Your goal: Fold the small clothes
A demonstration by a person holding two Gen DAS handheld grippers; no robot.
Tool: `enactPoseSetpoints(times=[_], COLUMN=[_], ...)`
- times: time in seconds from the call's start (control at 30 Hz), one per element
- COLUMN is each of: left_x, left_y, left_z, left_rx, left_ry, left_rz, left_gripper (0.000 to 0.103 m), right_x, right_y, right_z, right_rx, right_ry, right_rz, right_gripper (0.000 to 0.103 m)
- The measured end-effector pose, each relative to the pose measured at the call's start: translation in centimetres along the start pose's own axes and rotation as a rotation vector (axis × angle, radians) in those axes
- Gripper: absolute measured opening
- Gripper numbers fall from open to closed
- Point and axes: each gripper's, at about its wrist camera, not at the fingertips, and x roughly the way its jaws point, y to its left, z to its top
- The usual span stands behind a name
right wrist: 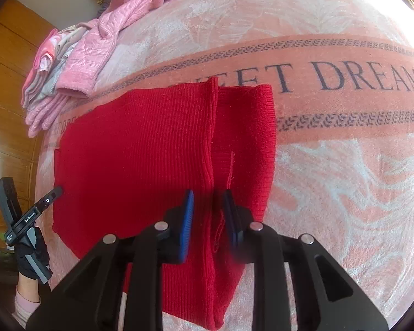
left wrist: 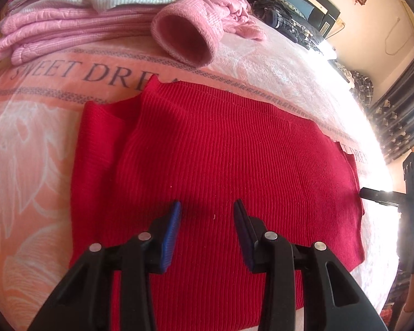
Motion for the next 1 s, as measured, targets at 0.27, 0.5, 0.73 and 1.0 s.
enactPoseSetpoints(times=[0.27, 0.5, 0.73, 1.0], left_x=[0.9, 0.8, 0.9, 0.8], left_y=[0.1, 0.0, -0.3, -0.7], left_z=[0.1, -0.2, -0.4, -0.6], left_rx=[0.020, 0.035, 0.053, 0.068], left_ry=[0.005, -0.010, -0.021, -0.031], left_rz=[0.003, 0.014, 0.031, 0.037], left_gripper=[0.040, 0.040, 0.040, 0.045], right_x=[0.5, 0.3, 0.5, -3.5], right_y=[0.5, -0.7, -3.1, -2.8], right_z=[0.3, -0.1, -1.1, -4.3], right_rx=[-0.029, 0.000, 0.051, 0.030], right_ry=[0.013, 0.012, -0.011, -0.088], right_rz=[-0.014, -0.066, -0.002, 0.056], right_gripper=[0.009, 0.000, 0.000, 0.057])
